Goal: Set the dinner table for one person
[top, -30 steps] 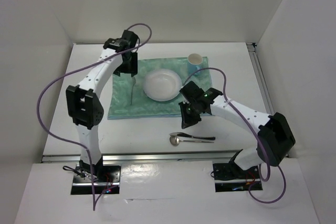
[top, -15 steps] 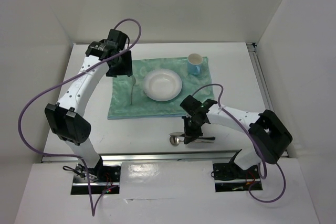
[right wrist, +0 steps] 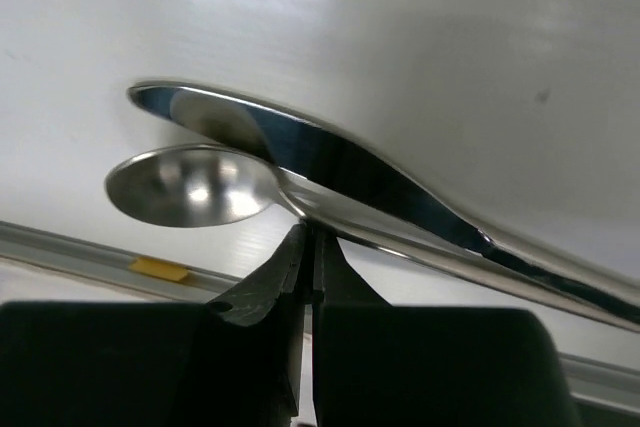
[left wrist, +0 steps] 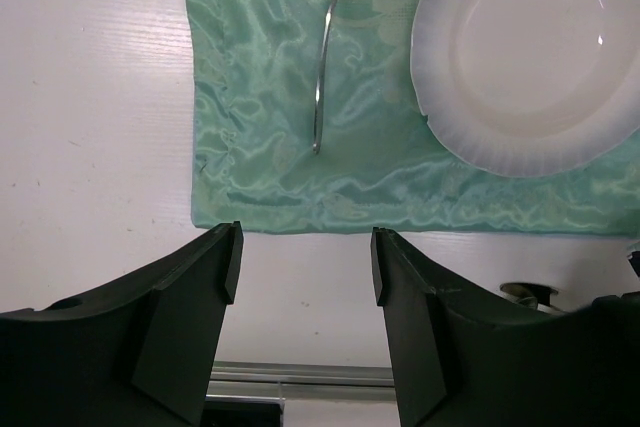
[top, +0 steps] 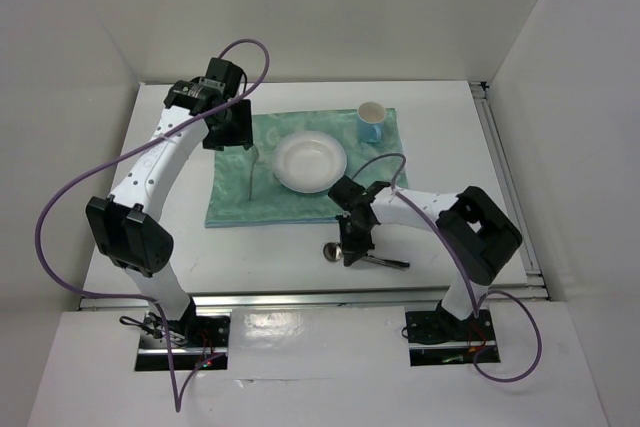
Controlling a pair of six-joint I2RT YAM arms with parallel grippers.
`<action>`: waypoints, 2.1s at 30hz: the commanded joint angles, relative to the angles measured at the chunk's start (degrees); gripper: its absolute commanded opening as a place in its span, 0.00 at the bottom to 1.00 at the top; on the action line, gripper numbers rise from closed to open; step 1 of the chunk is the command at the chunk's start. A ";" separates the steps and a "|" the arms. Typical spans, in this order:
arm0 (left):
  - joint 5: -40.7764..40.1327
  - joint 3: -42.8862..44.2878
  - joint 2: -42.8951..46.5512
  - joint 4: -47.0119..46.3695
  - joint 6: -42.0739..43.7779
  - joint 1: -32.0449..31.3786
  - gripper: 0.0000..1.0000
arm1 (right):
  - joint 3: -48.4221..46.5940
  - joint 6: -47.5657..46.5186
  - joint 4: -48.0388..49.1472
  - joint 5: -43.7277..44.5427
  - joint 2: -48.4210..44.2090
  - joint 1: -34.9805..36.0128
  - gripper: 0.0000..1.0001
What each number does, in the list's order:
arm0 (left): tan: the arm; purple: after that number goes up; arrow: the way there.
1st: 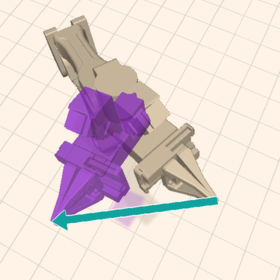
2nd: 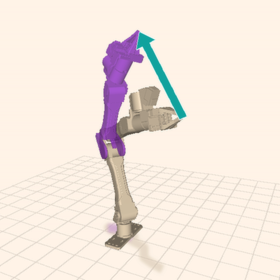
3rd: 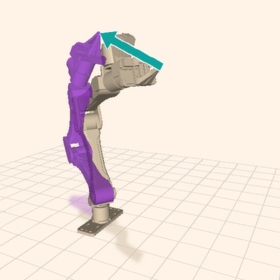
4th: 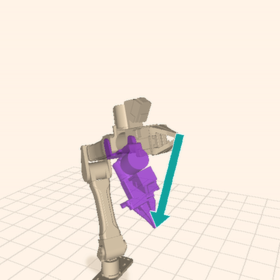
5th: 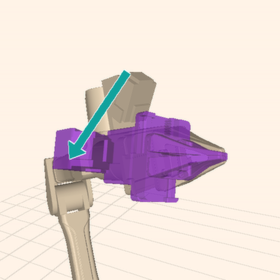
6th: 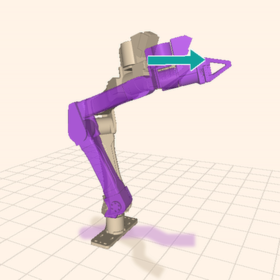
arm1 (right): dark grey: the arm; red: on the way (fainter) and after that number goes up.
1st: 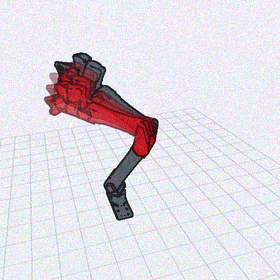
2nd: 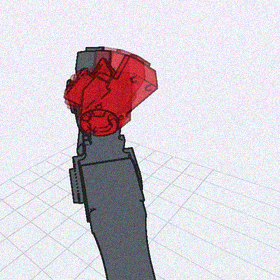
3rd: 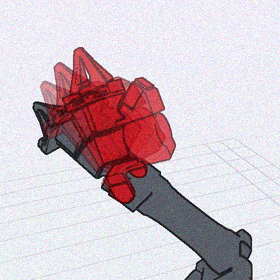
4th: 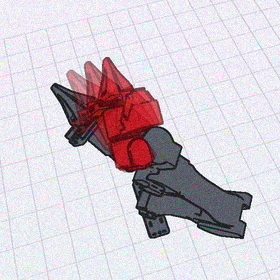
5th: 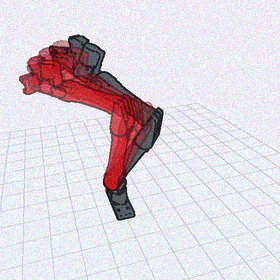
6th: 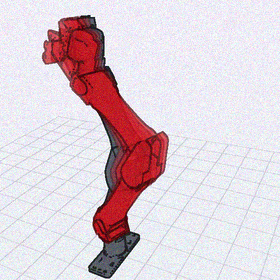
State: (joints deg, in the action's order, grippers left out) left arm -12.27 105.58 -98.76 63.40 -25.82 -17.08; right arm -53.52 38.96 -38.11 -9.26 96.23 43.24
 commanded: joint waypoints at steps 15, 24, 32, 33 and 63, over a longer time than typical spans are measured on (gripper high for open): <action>1.55 -0.29 1.02 -0.73 -1.07 -0.06 0.71 | -0.63 -6.43 -2.23 11.45 -12.20 1.05 0.30; 1.55 -0.29 1.03 -0.73 -1.07 -0.58 0.71 | -0.10 -9.25 -2.50 9.52 -7.90 1.05 0.64; 1.55 -1.43 1.55 -0.73 -1.59 -0.58 0.71 | -1.24 -13.99 -1.88 10.23 -2.89 2.20 0.57; 1.55 -1.43 1.55 -0.73 -1.60 -0.58 0.71 | -1.24 -14.00 -1.88 10.22 -2.89 2.72 0.55; -0.03 0.24 3.31 0.50 -2.65 -0.58 0.71 | -13.53 -24.55 4.97 14.97 -7.63 12.40 0.00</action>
State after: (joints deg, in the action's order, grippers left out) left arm -11.31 104.25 -98.63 63.07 -27.40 -17.45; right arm -61.73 15.90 -37.74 3.11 92.90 56.45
